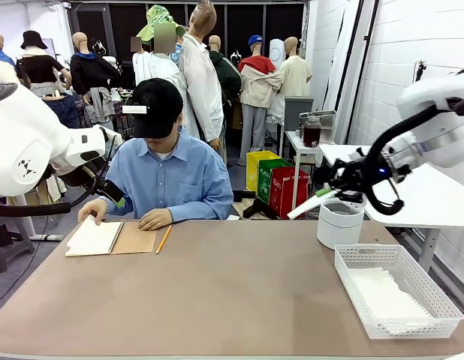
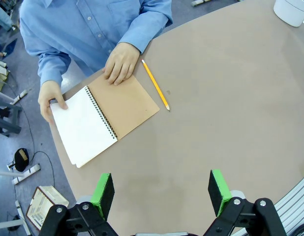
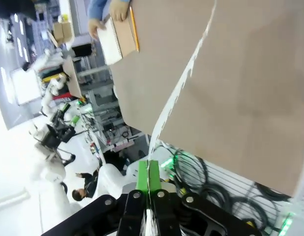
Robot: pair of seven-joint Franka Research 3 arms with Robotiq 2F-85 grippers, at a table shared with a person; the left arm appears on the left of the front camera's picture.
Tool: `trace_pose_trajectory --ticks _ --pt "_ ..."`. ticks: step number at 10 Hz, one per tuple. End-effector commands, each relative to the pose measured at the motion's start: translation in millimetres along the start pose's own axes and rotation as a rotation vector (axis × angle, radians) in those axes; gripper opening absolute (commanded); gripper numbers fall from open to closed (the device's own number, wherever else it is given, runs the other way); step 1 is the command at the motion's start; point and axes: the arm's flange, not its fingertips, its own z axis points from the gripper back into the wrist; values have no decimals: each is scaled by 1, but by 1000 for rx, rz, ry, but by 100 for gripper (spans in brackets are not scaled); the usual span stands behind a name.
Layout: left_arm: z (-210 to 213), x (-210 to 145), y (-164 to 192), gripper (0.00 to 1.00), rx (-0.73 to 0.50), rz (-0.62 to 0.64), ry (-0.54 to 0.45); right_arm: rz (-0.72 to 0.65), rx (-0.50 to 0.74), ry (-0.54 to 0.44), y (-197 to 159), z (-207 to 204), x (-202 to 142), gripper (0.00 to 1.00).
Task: Sort the paper based on its condition.
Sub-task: If a person hands you a paper, place it in the Organizing basket , and if it's crumpled, put it in the Trash can.
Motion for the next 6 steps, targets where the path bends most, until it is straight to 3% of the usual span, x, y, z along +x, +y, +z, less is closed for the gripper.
trace_pose_trajectory --ticks 1,6 --pt "0 0 1 100 -1 2 -1 91 -26 25 -21 15 -5 0" --pt "0 0 1 100 -1 2 -1 214 -169 -71 -72 42 6 0"
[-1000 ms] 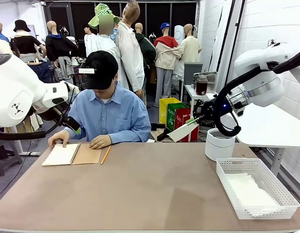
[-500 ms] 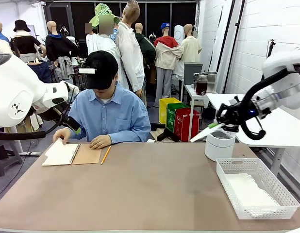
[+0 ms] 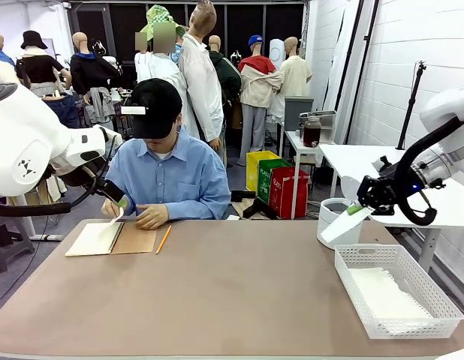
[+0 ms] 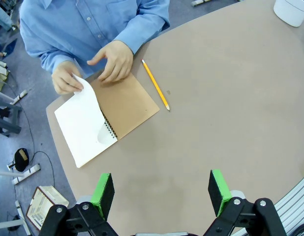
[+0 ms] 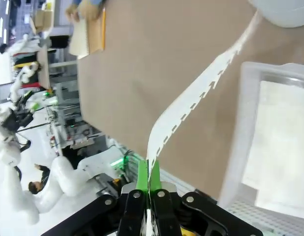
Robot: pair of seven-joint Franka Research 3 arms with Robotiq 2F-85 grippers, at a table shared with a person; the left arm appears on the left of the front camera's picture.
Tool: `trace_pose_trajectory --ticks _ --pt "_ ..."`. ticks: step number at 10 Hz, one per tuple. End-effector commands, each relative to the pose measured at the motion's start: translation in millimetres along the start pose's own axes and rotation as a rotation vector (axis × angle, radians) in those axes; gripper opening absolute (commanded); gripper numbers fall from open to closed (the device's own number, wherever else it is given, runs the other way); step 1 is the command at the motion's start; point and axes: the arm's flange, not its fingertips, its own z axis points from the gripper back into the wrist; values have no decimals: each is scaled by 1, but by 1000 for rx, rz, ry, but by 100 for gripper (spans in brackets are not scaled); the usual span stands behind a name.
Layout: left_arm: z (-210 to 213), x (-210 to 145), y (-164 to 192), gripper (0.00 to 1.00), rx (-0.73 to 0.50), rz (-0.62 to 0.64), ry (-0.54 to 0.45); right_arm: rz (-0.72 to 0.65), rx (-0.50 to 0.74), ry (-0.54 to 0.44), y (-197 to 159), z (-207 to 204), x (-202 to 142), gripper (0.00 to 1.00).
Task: Sort the paper based on its condition.
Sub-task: If a person hands you a paper, place it in the Organizing basket , and if it's crumpled, put it in the Trash can.
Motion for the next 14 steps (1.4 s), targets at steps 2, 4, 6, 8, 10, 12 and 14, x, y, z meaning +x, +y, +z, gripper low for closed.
trace_pose_trajectory --ticks 2,4,6,8,10,12,14 --pt "0 0 1 100 -1 3 -1 48 -98 -30 -27 8 3 0" --pt "0 0 1 100 -1 3 -1 67 -172 25 -43 13 6 0" --pt "0 0 1 100 -1 3 -1 72 -238 67 -60 14 4 0" --pt "0 0 1 100 -1 3 -1 64 -278 108 -75 12 0 0" --pt "0 0 1 100 -1 3 -1 55 -284 120 -84 8 -9 0" --pt "0 0 1 100 -1 3 -1 33 -281 114 -88 8 -25 0" --pt "0 0 1 100 -1 3 -1 -42 -258 48 -88 1 -43 0"
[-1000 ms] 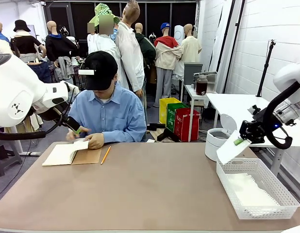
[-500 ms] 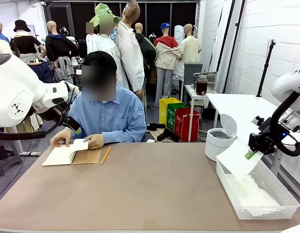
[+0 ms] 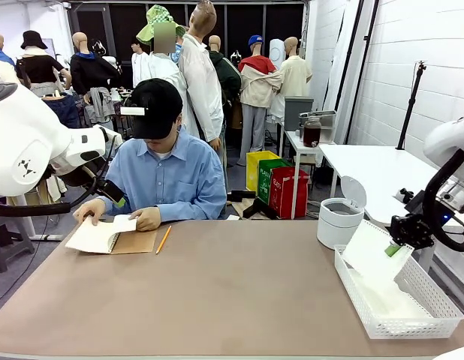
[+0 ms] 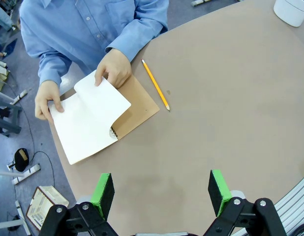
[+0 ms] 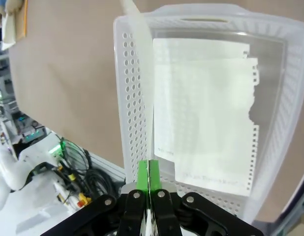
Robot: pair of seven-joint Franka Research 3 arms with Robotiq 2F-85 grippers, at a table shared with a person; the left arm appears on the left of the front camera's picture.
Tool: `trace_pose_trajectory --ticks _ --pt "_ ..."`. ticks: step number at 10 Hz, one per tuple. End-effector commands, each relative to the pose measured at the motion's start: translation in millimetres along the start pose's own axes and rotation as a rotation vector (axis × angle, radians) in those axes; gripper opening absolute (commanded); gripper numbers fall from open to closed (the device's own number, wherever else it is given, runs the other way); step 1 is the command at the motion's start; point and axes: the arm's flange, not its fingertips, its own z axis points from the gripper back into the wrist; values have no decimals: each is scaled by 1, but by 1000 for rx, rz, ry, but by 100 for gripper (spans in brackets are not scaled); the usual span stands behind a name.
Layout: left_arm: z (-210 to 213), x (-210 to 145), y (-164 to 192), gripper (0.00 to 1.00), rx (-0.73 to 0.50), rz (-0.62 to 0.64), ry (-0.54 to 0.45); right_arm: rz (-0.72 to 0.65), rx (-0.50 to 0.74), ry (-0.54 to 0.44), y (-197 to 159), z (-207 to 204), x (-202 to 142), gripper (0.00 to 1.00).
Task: Sort the paper based on its condition.
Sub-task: If a person hands you a paper, place it in the Organizing basket , and if it's crumpled, put it in the Trash can.
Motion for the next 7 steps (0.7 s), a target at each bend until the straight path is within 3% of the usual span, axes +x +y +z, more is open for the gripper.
trace_pose_trajectory --ticks 1,4,7 --pt "0 0 1 100 -1 2 -1 -82 24 -101 7 -11 -22 0" --pt "0 0 1 100 -1 2 -1 -244 112 -239 17 -34 -22 0" --pt "0 0 1 100 -1 2 -1 -270 77 -213 15 -53 -15 0"
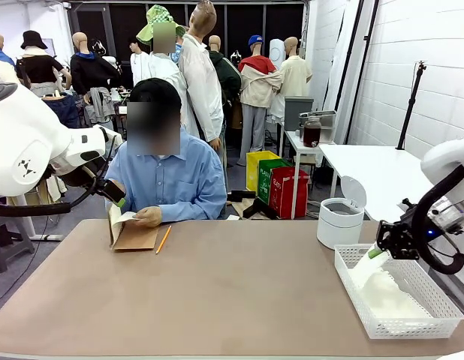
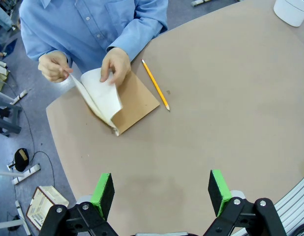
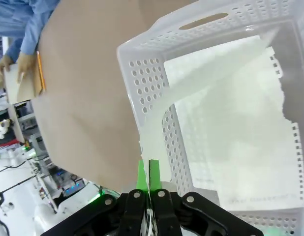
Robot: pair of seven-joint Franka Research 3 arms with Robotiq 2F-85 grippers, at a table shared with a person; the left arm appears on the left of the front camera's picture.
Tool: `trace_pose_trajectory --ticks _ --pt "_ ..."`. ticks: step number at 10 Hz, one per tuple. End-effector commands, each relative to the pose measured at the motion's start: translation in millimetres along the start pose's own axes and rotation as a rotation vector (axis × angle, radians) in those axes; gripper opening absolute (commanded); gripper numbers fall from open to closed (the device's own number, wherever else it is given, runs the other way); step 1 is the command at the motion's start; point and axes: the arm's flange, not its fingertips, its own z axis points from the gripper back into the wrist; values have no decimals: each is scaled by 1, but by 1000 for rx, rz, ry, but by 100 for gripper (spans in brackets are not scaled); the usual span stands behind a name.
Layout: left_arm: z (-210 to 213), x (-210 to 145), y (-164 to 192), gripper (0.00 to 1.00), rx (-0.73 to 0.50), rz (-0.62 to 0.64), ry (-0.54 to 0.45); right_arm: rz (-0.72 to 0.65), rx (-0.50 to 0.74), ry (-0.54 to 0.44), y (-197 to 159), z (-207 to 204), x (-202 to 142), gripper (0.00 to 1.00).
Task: Sort the paper based on its condition.
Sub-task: If a person hands you a paper, place it in the Organizing basket , and if it's crumpled, put it in the Trash can.
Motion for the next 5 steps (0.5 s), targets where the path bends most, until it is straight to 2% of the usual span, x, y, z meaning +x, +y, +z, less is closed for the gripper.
trace_pose_trajectory --ticks 1,5 --pt "0 0 1 100 -1 3 -1 -7 -83 4 1 -15 2 0" --pt "0 0 1 100 -1 3 -1 28 -306 16 2 0 -3 0"
